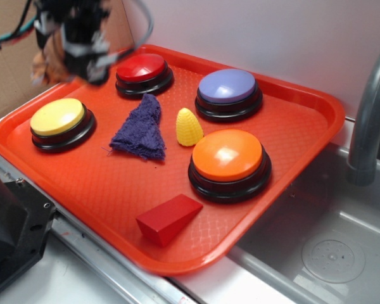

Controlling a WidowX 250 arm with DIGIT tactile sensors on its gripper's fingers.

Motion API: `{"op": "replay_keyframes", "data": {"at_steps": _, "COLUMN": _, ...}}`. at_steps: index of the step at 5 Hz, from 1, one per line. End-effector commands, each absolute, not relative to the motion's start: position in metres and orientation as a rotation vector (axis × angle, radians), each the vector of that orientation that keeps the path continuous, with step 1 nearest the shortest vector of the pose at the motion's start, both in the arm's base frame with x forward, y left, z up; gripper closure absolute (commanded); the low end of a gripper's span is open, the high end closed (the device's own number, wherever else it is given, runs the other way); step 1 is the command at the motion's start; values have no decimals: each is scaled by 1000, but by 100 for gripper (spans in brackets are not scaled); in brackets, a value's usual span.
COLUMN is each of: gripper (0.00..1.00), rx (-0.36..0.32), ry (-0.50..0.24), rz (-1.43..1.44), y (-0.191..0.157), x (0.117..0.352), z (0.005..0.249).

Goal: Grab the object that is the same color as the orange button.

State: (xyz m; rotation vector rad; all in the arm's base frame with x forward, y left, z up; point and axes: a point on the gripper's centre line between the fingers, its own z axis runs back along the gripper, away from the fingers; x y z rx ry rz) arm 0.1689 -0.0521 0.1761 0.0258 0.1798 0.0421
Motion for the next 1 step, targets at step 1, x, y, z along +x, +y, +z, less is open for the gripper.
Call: {"op": "replay_keyframes", "data": {"at_steps": 1, "gripper": 100, "rx": 20, "ry": -21, "rz": 181, "y": -58, "x": 168, "z": 209}}
